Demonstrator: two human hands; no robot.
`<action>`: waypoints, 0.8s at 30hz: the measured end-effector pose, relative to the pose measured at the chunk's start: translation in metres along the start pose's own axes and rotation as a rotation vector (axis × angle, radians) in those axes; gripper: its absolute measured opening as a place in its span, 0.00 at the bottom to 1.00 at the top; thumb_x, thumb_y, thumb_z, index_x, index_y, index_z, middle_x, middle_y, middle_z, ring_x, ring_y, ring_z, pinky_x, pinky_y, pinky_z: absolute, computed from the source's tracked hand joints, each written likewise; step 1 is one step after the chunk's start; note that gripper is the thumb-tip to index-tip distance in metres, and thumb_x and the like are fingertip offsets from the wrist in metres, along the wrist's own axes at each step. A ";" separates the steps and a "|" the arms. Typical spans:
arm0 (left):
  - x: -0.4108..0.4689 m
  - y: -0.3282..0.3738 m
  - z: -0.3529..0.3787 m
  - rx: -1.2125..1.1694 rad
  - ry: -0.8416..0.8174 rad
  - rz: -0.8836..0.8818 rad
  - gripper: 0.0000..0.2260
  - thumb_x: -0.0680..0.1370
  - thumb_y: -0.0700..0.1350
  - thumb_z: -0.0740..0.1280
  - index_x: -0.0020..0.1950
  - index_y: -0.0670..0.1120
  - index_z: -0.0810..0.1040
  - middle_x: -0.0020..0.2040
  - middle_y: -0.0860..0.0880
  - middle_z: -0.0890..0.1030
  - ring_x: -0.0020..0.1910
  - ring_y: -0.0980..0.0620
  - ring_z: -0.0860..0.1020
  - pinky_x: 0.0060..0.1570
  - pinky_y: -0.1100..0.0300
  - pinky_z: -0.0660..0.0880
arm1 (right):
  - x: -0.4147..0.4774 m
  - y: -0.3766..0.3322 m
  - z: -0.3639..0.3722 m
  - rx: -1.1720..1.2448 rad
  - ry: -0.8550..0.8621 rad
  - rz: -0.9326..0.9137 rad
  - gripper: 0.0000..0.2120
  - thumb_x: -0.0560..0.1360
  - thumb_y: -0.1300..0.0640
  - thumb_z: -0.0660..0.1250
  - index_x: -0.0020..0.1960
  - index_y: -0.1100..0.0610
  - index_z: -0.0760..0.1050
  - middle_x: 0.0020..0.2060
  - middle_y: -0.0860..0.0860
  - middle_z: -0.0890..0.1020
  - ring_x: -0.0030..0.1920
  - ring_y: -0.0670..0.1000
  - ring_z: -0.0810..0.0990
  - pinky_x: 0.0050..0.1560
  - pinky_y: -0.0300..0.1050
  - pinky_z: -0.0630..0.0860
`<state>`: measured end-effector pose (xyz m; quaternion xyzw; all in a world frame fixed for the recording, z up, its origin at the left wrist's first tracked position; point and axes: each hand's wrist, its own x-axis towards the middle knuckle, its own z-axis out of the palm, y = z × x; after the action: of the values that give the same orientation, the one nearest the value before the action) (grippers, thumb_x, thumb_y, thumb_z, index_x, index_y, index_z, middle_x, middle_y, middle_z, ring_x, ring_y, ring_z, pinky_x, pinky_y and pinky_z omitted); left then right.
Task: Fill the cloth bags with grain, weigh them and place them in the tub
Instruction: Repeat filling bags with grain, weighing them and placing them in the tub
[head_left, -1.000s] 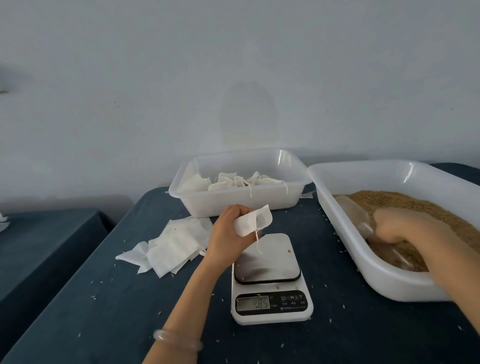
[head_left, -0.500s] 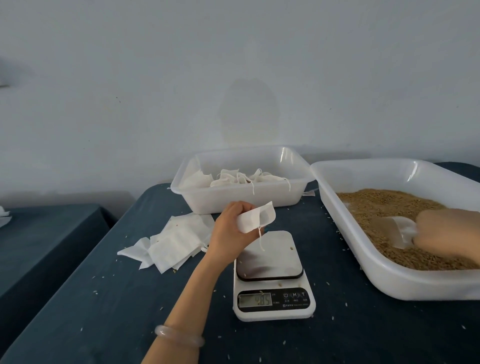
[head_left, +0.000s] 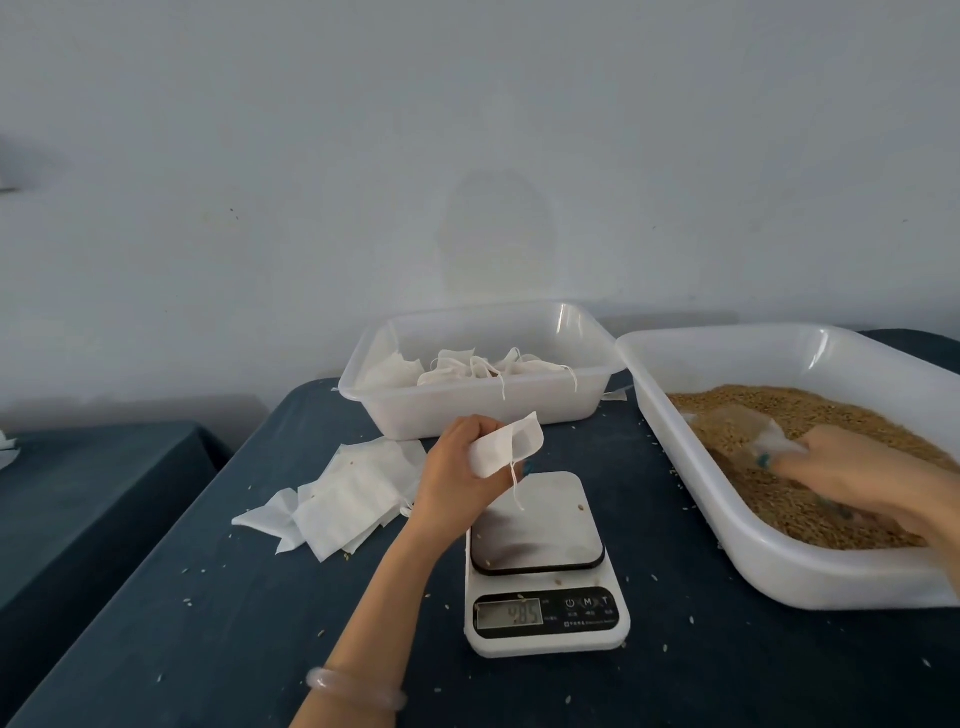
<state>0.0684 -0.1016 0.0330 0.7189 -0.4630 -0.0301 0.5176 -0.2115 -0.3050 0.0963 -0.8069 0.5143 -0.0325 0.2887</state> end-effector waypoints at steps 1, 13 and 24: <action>0.000 0.000 0.000 -0.004 0.000 -0.003 0.17 0.70 0.47 0.78 0.46 0.60 0.72 0.48 0.60 0.76 0.48 0.59 0.75 0.45 0.65 0.70 | 0.002 0.002 -0.001 0.054 0.018 0.009 0.14 0.80 0.51 0.63 0.48 0.63 0.74 0.25 0.52 0.74 0.19 0.47 0.68 0.21 0.38 0.66; -0.002 0.004 0.001 -0.086 -0.022 -0.050 0.10 0.73 0.51 0.74 0.49 0.57 0.75 0.48 0.54 0.78 0.49 0.51 0.77 0.50 0.48 0.76 | 0.007 0.029 -0.002 0.327 0.089 -0.025 0.12 0.81 0.55 0.61 0.47 0.64 0.76 0.25 0.52 0.75 0.24 0.49 0.69 0.24 0.42 0.64; -0.005 0.008 -0.002 -0.144 -0.061 -0.118 0.13 0.71 0.55 0.73 0.53 0.55 0.76 0.47 0.54 0.81 0.48 0.52 0.79 0.46 0.58 0.76 | -0.020 -0.029 0.001 0.096 0.197 -0.501 0.10 0.73 0.39 0.65 0.50 0.43 0.74 0.33 0.45 0.81 0.26 0.41 0.74 0.28 0.38 0.67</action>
<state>0.0613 -0.0974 0.0383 0.7047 -0.4317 -0.1156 0.5510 -0.1965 -0.2788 0.1151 -0.8873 0.3220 -0.2054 0.2583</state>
